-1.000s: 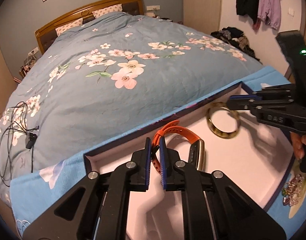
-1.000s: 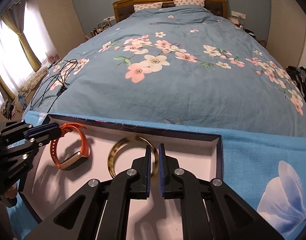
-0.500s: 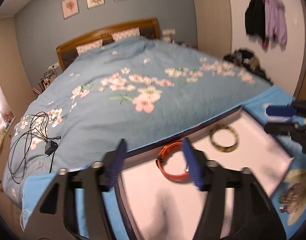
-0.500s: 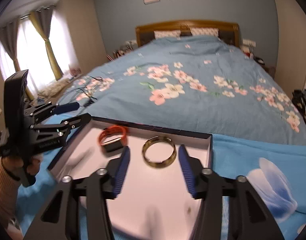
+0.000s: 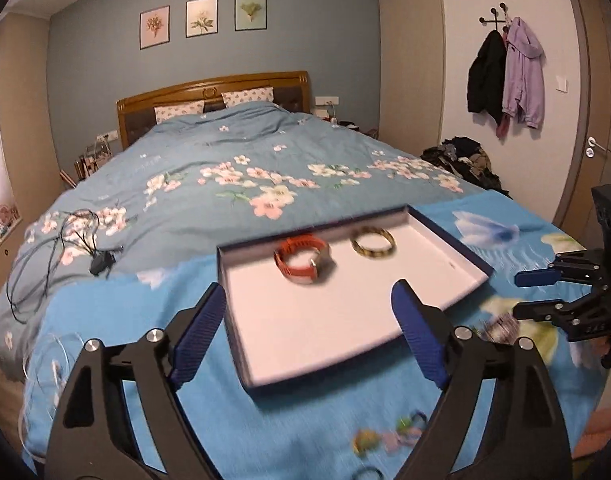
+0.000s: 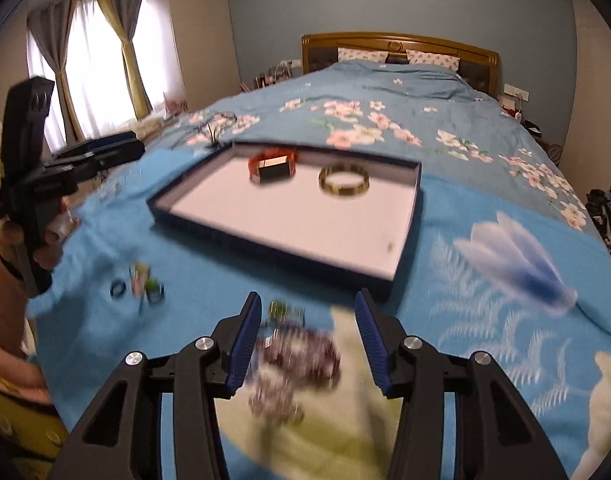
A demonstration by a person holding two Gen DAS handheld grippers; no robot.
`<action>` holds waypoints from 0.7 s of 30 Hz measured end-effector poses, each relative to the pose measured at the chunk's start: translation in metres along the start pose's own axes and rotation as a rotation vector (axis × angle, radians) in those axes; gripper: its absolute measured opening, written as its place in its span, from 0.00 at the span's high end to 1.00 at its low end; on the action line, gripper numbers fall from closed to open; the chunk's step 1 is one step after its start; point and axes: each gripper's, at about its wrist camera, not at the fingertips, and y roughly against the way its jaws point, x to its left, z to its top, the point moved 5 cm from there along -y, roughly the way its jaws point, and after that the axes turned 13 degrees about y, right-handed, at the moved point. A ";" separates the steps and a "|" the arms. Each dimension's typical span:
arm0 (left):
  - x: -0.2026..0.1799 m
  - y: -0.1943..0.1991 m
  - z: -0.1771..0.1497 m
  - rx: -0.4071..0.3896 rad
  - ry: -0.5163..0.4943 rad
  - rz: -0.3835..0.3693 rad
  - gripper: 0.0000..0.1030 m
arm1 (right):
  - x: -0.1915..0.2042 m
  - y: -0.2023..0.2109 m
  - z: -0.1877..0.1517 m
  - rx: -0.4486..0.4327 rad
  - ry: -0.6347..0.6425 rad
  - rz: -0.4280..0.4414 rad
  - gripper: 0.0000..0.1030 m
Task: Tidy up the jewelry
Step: 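Carry the watch into the box with the left tool while the right tool drops the bangle beside it, then grasp the clear crystal bead bracelet with the right tool and lift it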
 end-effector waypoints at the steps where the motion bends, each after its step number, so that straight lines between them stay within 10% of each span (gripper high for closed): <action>1: -0.003 0.004 -0.008 0.005 0.001 0.002 0.18 | 0.003 0.000 -0.004 0.005 0.007 0.003 0.56; 13: -0.018 0.029 -0.067 0.039 -0.008 0.018 0.16 | 0.006 -0.012 -0.020 0.046 -0.041 -0.036 0.57; 21: -0.013 0.030 -0.074 0.053 0.027 0.009 0.16 | 0.006 -0.021 -0.020 0.082 -0.040 -0.043 0.79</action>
